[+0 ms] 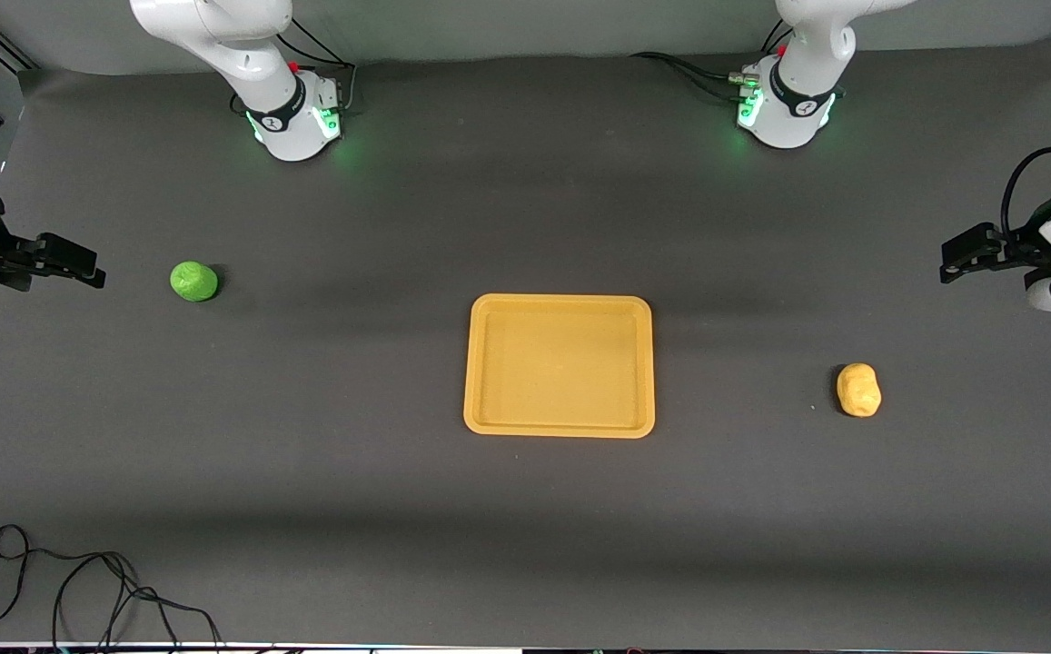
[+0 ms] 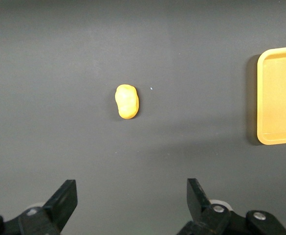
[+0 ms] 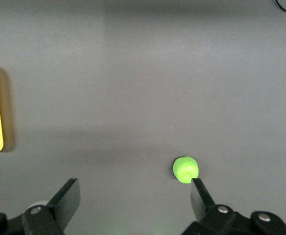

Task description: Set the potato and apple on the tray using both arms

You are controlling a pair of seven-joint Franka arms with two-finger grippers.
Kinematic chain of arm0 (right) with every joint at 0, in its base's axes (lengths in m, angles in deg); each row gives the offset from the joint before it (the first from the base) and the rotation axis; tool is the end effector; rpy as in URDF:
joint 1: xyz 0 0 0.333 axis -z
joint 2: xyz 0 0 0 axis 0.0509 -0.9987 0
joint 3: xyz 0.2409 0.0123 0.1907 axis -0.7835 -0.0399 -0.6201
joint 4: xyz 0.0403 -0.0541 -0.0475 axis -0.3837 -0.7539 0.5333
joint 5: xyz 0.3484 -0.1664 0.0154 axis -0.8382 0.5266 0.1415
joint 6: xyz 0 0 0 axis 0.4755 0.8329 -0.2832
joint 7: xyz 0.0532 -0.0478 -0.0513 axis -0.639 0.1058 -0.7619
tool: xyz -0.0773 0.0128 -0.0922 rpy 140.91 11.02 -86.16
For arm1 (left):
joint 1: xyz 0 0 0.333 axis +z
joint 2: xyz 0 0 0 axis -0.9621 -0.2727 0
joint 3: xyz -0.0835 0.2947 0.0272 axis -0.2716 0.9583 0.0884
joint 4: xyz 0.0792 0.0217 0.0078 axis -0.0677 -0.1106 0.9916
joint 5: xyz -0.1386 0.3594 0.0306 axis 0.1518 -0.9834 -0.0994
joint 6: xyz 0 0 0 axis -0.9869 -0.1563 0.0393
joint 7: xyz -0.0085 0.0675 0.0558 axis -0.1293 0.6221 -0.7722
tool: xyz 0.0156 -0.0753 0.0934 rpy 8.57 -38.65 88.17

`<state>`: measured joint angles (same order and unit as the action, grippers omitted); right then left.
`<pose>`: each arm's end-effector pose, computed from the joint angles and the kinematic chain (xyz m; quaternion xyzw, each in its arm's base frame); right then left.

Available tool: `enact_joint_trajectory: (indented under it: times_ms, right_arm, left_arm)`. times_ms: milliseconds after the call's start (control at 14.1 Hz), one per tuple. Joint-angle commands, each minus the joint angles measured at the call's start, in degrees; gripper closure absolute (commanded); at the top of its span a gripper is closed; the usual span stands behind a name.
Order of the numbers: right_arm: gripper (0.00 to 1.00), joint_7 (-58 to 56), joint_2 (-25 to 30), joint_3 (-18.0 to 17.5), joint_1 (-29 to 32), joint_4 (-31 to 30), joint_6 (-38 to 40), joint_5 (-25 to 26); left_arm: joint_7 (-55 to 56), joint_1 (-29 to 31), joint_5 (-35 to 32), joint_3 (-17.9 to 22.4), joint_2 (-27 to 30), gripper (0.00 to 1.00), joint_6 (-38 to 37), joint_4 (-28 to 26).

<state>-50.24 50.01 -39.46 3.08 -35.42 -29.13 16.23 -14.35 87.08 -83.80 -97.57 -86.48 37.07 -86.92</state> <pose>0.5527 -0.0341 0.5685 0.9995 -0.0017 -0.0319 0.0012 0.5577 0.0019 0.5601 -0.9977 0.0658 0.0185 0.0033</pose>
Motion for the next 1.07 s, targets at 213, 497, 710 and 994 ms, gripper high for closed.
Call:
enact_joint_trajectory:
  times_ms: [213, 497, 710, 994]
  right_arm:
    - [0.0, 0.52, -1.5, 0.85, -0.6, 2.62, 1.35, -1.22]
    - [0.0, 0.17, -1.5, 0.76, -0.87, 2.62, 1.26, -1.13]
    - [0.0, 0.17, -1.5, 0.76, -0.78, 2.62, 1.08, -1.14]
    - [0.0, 0.17, -1.5, 0.76, -0.61, 2.8, 0.82, -1.05]
  left_arm:
    - [0.84, -0.51, -0.54, 0.47, 0.23, 0.0, 0.14, -1.13]
    - [0.58, -0.07, -0.54, 0.55, 0.32, 0.01, 4.95, -4.81]
    - [0.75, -0.07, -0.71, 0.73, -2.22, 0.06, 13.02, -10.25]
    - [0.58, 0.11, -1.5, 0.91, -9.77, 0.06, 20.26, -12.39]
